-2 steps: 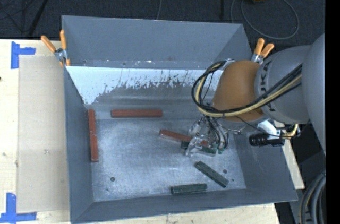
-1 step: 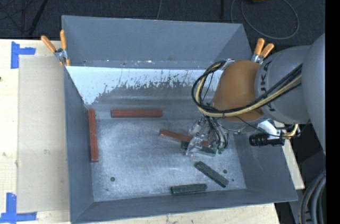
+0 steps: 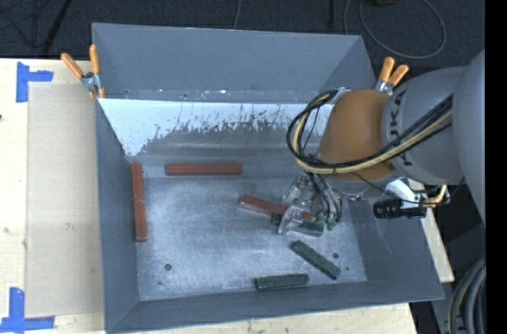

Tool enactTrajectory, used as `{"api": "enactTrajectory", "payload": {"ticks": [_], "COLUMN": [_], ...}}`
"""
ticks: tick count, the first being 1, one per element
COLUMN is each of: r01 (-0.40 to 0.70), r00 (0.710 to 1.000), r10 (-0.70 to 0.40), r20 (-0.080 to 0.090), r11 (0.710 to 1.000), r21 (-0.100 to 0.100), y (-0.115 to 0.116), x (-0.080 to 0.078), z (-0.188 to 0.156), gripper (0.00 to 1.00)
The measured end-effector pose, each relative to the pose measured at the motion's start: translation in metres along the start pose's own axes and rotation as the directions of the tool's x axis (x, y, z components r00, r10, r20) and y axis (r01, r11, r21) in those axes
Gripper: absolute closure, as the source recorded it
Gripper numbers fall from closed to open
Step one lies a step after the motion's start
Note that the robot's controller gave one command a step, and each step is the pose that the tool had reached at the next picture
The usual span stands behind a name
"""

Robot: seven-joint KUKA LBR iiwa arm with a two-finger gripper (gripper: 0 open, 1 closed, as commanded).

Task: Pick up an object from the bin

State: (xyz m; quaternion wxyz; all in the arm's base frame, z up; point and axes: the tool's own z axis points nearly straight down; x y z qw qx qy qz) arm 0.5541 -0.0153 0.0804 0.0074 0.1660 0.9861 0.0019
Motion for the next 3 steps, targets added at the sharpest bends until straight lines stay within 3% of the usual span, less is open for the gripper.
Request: {"api": "enactTrajectory", "payload": {"ticks": [1,3], "r01": [0.002,0.001], "r00": [1.000,1.000], "r10": [-0.001,-0.001], "r20": [-0.020,-0.016], "r11": [1.000,1.000], "r21": [0.008,0.006], "y": [-0.002,-0.002], "x": [0.004,0.002], "z": [-0.018,-0.057], "gripper": [1.00,1.00]}}
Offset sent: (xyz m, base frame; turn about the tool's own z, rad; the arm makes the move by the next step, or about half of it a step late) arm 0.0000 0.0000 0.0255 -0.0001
